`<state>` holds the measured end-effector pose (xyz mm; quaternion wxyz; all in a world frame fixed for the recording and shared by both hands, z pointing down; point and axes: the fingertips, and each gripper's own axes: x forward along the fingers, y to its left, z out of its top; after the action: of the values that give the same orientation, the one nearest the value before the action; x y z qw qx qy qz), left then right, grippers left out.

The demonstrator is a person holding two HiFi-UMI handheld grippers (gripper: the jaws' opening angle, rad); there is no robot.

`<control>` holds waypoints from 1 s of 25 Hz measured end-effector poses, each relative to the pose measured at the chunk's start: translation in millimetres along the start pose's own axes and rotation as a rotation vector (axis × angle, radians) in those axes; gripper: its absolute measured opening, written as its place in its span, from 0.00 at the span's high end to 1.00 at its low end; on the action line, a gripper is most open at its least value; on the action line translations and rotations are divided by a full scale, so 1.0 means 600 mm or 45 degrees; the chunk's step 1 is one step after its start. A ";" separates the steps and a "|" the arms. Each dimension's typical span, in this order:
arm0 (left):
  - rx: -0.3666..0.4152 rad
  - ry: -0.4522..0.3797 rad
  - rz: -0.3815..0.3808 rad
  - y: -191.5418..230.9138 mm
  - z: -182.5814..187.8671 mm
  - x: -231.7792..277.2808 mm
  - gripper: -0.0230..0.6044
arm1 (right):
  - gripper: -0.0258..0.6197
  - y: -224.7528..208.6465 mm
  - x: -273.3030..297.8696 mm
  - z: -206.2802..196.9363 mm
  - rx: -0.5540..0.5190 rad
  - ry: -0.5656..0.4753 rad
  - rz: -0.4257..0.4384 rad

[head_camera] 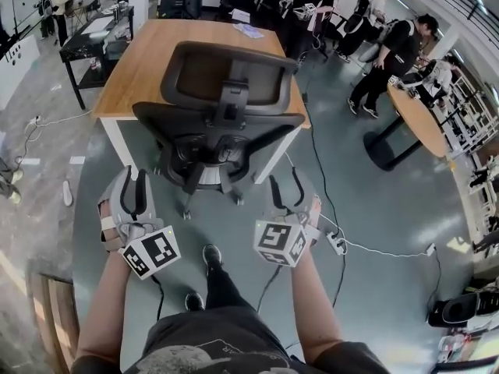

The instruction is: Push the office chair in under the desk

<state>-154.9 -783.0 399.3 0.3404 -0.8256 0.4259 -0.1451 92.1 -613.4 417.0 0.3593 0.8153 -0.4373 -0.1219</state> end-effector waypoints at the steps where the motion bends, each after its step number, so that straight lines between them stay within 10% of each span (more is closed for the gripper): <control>1: -0.035 -0.014 0.000 0.005 0.006 -0.013 0.75 | 0.65 0.000 -0.018 0.004 0.025 -0.006 -0.012; 8: -0.222 -0.079 -0.007 0.003 0.032 -0.072 0.93 | 0.97 0.007 -0.101 0.024 0.096 -0.081 -0.081; 25: -0.721 -0.043 -0.167 -0.053 0.114 -0.231 0.93 | 0.97 -0.019 -0.268 0.018 0.484 -0.331 0.092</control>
<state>-182.4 -628.9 378.4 0.0932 -0.9158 0.3895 -0.0283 -0.6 -485.7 383.0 0.1442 0.8297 -0.5238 -0.1285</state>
